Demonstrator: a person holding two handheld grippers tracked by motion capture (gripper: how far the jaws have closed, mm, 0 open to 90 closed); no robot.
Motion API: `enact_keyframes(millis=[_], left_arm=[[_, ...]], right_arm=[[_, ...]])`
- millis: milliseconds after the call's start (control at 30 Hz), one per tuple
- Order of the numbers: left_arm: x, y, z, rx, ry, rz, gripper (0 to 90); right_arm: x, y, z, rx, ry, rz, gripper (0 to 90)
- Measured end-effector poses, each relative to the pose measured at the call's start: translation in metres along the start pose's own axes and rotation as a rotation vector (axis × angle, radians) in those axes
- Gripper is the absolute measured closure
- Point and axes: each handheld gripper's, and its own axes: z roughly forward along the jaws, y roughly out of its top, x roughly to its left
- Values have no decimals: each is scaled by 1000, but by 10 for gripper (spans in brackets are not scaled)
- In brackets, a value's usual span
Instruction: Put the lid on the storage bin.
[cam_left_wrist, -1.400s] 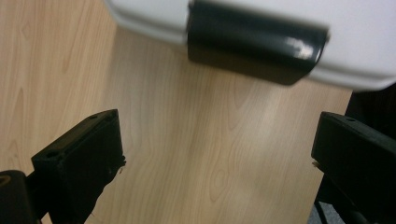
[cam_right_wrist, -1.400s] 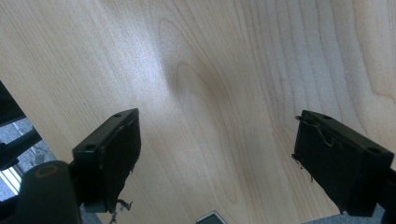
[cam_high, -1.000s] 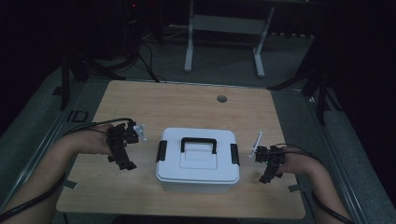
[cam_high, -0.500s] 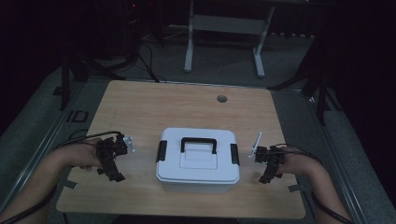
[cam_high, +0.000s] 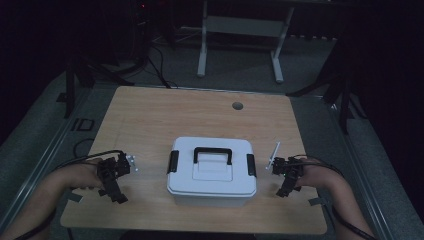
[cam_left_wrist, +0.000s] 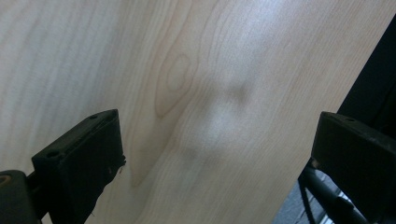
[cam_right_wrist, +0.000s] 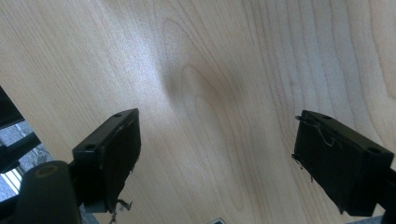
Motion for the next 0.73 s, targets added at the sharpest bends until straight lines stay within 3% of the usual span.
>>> enact_keyframes(millis=[433, 733], left_arm=[[1, -18, 9, -54, 6, -36, 17], [-2, -24, 10, -73, 6, -38, 17]], right_arm=[[0, -4, 5, 6, 1, 7, 144], [1, -4, 6, 15, -5, 10, 144]])
